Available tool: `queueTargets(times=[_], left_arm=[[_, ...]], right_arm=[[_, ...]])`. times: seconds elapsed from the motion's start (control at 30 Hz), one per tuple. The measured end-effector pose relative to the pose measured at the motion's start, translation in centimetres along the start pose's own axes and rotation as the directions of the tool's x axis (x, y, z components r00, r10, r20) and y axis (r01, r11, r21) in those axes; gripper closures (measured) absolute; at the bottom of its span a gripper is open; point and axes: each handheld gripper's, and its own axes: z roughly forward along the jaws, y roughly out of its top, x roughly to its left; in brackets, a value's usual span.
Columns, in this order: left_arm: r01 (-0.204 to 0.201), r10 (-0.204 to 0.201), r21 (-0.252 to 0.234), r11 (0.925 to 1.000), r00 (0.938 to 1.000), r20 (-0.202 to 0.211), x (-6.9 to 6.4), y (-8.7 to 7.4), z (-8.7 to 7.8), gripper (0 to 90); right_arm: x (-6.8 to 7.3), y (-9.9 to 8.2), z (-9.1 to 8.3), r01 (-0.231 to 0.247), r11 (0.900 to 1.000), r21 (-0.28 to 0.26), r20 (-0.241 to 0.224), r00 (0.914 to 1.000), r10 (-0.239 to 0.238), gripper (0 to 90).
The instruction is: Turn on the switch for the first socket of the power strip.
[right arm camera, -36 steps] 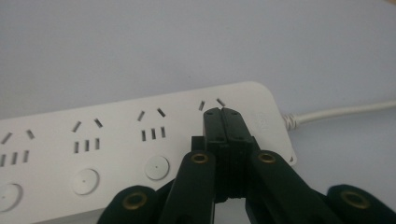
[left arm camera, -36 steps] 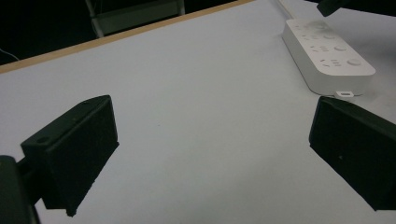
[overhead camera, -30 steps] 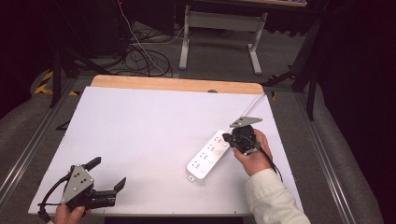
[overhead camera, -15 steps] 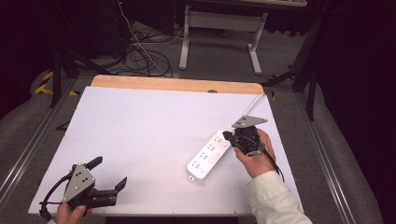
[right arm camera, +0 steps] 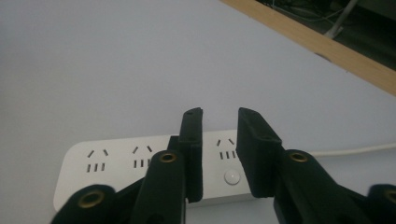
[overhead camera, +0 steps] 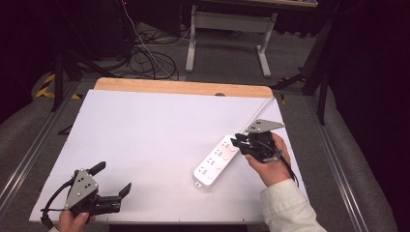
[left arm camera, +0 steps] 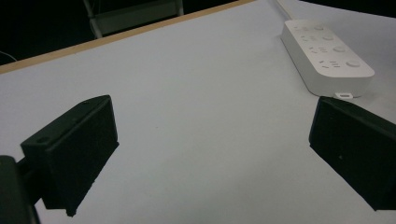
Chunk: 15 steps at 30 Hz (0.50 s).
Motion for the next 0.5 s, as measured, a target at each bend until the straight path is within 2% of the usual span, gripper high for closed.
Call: queueTargets(times=[0.1,0.3,0.5], left_arm=[[0.005,-0.005,-0.001,1.0000,1.0000,0.001,0.0,0.0,0.0,1.7],[0.003,-0.003,-0.003,1.0000,1.0000,-0.001,-0.1,0.0,-0.1,1.7],[0.005,-0.005,-0.004,1.0000,1.0000,-0.001,0.0,0.0,-0.1,1.7]], right_arm=[[0.1,0.0,-0.7,0.006,0.9992,-0.039,-0.001,1.0000,-0.006,61.1],[0.5,-0.2,-2.2,0.018,0.9951,-0.098,-0.028,0.9994,-0.021,46.9],[0.7,-0.9,-3.7,-0.003,0.9879,-0.155,-0.071,0.9975,-0.008,39.5]])
